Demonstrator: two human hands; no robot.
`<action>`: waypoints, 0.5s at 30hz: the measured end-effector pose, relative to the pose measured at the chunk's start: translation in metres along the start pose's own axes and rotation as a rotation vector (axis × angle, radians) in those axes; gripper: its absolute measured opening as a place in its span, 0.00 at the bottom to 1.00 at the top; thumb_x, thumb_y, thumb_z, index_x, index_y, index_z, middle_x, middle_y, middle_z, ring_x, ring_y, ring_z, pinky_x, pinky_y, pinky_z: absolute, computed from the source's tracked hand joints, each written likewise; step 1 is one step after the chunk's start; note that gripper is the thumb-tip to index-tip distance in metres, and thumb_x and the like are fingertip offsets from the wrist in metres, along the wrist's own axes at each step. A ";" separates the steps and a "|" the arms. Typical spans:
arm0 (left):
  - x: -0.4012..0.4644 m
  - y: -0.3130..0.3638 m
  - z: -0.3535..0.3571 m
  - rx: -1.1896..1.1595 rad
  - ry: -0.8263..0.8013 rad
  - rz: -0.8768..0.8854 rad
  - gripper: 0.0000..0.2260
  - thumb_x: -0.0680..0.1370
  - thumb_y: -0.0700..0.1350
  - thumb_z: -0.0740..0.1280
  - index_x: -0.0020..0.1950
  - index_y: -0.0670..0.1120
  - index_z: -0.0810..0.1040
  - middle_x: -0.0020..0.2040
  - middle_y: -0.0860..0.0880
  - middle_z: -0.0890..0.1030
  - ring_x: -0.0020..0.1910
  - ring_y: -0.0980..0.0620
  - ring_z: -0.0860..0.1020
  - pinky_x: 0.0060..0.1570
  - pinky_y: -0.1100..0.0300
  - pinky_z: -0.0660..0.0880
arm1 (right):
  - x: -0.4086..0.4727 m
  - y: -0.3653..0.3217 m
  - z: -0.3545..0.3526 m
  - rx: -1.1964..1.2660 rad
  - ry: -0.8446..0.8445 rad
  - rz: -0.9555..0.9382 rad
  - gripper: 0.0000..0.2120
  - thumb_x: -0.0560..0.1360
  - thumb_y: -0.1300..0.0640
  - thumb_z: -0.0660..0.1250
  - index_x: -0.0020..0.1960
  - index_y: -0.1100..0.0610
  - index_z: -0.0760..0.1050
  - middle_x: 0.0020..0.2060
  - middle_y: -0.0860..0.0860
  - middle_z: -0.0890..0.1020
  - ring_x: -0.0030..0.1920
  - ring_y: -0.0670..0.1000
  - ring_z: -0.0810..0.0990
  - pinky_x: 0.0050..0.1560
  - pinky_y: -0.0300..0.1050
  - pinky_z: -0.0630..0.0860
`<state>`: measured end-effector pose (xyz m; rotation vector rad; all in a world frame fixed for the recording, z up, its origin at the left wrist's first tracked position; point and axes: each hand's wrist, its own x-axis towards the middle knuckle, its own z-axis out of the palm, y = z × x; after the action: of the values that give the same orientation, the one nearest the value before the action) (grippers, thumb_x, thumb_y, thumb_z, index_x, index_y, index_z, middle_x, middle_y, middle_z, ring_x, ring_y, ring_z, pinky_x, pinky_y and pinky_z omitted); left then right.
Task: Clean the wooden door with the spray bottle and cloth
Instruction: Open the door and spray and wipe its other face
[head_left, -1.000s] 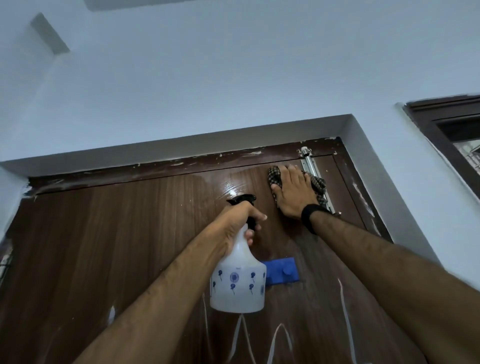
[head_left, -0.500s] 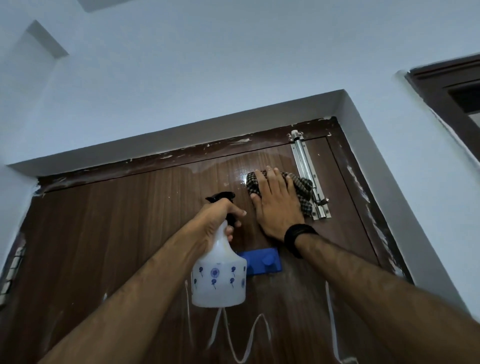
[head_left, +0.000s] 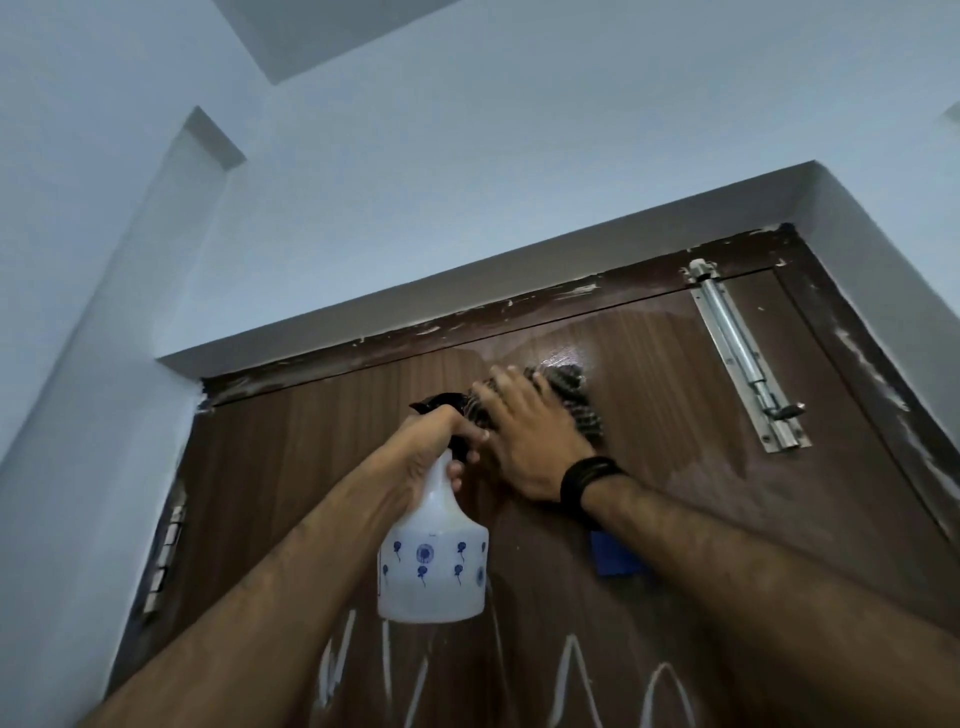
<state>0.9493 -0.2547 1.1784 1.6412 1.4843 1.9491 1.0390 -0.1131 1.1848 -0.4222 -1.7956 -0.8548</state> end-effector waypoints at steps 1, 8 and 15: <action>0.002 -0.001 -0.006 -0.005 0.007 0.001 0.06 0.75 0.37 0.69 0.51 0.40 0.81 0.33 0.45 0.77 0.22 0.54 0.68 0.22 0.63 0.67 | 0.002 -0.014 0.007 -0.023 -0.037 -0.047 0.31 0.83 0.47 0.52 0.82 0.54 0.47 0.81 0.56 0.46 0.81 0.56 0.41 0.79 0.56 0.37; 0.004 -0.004 -0.042 0.011 0.016 -0.007 0.04 0.75 0.38 0.69 0.47 0.39 0.82 0.34 0.45 0.78 0.23 0.55 0.67 0.23 0.63 0.68 | 0.058 0.006 0.000 -0.029 0.056 0.121 0.27 0.85 0.45 0.50 0.81 0.53 0.50 0.81 0.56 0.52 0.81 0.56 0.46 0.78 0.56 0.38; 0.000 0.003 -0.103 0.080 0.044 0.052 0.05 0.76 0.38 0.69 0.51 0.40 0.81 0.35 0.46 0.78 0.22 0.56 0.69 0.24 0.64 0.69 | 0.094 -0.003 0.009 -0.020 0.226 0.465 0.28 0.85 0.48 0.50 0.81 0.57 0.50 0.80 0.60 0.52 0.80 0.60 0.48 0.79 0.59 0.42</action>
<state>0.8658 -0.3130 1.1926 1.6961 1.5703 1.9898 0.9945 -0.1192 1.2684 -0.6944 -1.4024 -0.5665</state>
